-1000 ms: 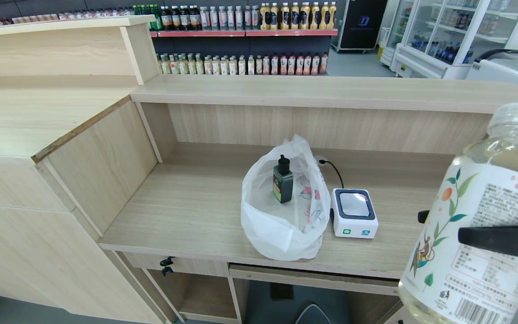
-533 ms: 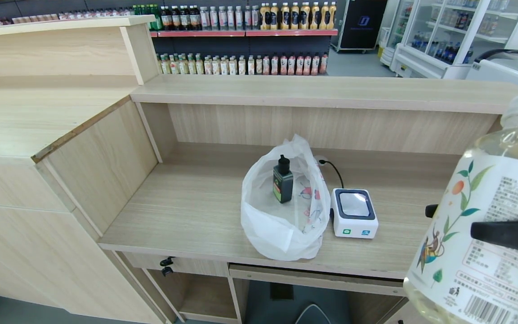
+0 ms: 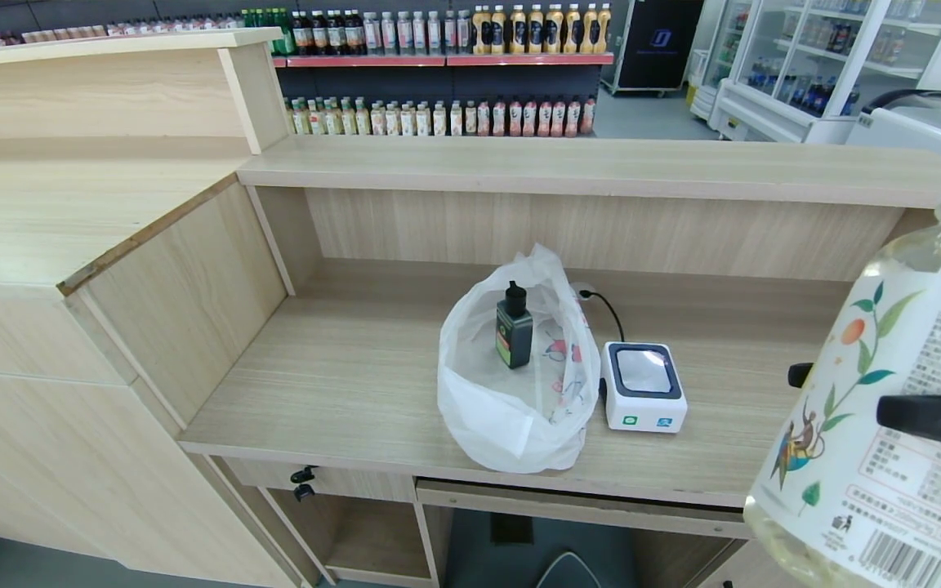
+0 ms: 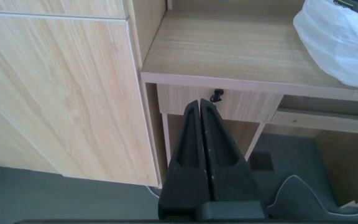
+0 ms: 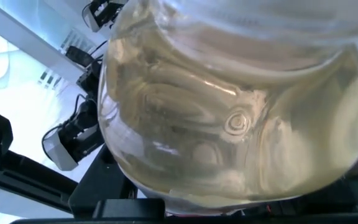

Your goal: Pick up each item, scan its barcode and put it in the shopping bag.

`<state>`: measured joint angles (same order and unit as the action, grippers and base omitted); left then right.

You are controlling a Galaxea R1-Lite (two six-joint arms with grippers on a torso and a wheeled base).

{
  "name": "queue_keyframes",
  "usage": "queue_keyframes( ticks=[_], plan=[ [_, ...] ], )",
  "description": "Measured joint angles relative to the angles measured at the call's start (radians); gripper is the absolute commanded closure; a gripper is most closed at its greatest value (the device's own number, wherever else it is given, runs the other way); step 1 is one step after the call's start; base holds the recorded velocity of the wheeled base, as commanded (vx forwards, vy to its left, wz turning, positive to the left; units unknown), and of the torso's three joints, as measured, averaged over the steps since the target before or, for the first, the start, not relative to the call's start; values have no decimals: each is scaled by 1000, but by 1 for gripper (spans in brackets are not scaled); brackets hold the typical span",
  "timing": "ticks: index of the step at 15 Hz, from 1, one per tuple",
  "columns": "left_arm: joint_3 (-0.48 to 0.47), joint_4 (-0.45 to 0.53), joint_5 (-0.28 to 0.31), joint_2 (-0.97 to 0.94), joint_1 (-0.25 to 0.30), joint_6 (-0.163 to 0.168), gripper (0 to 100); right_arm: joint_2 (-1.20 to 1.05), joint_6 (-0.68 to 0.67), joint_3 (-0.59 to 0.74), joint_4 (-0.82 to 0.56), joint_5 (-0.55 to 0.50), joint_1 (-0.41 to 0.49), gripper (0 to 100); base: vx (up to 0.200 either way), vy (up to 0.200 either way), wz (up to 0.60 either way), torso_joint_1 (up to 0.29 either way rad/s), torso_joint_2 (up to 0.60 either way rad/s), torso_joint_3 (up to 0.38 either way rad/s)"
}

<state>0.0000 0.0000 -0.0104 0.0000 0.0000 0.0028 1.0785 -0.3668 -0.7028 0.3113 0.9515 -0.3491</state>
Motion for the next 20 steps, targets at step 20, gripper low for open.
queue_keyframes(
  ticks=[20],
  plan=[
    [0, 0, 0, 0, 0, 1, 100, 377, 1303, 29, 368, -220, 687, 100, 0, 0, 180, 0, 1, 0]
  ],
)
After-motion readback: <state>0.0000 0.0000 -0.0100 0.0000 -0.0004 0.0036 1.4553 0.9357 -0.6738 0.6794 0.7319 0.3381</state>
